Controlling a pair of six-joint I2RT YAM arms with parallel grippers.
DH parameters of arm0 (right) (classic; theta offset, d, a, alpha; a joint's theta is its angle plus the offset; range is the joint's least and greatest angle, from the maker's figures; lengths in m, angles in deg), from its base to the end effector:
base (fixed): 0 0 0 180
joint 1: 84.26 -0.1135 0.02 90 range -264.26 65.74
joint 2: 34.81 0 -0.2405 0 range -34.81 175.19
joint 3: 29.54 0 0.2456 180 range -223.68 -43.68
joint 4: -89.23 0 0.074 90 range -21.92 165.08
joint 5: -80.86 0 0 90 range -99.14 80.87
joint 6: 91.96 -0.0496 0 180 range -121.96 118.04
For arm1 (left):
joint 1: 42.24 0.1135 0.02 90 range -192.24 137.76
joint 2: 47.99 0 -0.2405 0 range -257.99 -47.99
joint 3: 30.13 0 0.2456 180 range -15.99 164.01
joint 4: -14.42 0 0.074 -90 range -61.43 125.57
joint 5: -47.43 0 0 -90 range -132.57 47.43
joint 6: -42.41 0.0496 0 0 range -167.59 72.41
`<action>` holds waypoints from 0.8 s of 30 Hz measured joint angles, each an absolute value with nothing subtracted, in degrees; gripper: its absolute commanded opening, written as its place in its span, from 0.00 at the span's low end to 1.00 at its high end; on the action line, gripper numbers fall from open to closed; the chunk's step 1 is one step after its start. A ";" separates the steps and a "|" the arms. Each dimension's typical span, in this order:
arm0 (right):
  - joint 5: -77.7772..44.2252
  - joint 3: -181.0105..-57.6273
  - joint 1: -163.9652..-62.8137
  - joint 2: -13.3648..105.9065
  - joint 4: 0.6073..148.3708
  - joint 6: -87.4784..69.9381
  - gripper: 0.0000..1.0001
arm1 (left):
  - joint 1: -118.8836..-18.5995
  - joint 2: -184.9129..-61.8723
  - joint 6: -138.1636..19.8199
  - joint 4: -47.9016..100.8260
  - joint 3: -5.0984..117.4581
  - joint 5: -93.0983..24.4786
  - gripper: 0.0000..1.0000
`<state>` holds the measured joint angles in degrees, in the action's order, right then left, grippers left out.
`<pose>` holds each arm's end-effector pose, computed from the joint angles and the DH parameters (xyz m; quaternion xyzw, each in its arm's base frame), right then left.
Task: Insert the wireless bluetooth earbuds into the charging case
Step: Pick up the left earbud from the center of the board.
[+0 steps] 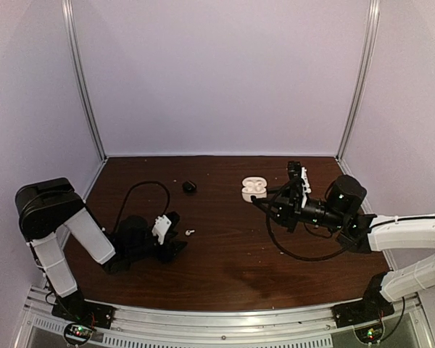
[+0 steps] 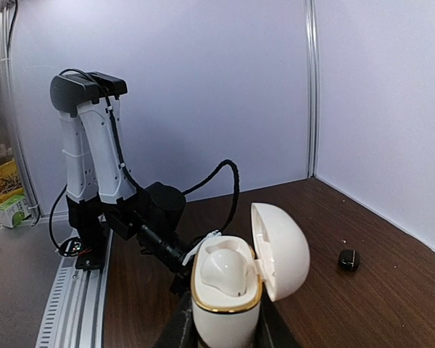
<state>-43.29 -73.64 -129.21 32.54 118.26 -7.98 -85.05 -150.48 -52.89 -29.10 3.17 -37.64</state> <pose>0.1696 0.2087 0.2501 -0.4190 0.5318 0.4829 0.5554 0.1955 -0.1870 0.0653 0.2936 0.7935 -0.2500 0.4708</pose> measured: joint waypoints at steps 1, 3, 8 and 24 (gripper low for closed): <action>-43.42 -73.75 -129.19 32.56 118.15 -8.00 0.00 | -84.85 -151.21 -52.78 -29.34 3.71 -37.55 0.49; -43.66 -73.95 -129.10 32.59 118.09 -8.15 0.00 | -84.46 -152.19 -52.59 -29.96 4.46 -37.31 0.47; -43.88 -74.25 -128.77 32.61 118.07 -8.28 0.00 | -83.65 -155.01 -52.19 -31.01 6.21 -36.27 0.42; -44.10 -74.25 -128.34 33.09 118.02 -8.39 0.00 | -82.93 -159.49 -51.41 -31.03 11.08 -35.61 0.28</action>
<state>-44.10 -74.25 -128.34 33.09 118.02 -8.39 -82.93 -159.49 -51.41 -31.03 11.08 -35.61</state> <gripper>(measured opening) 0.223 0.299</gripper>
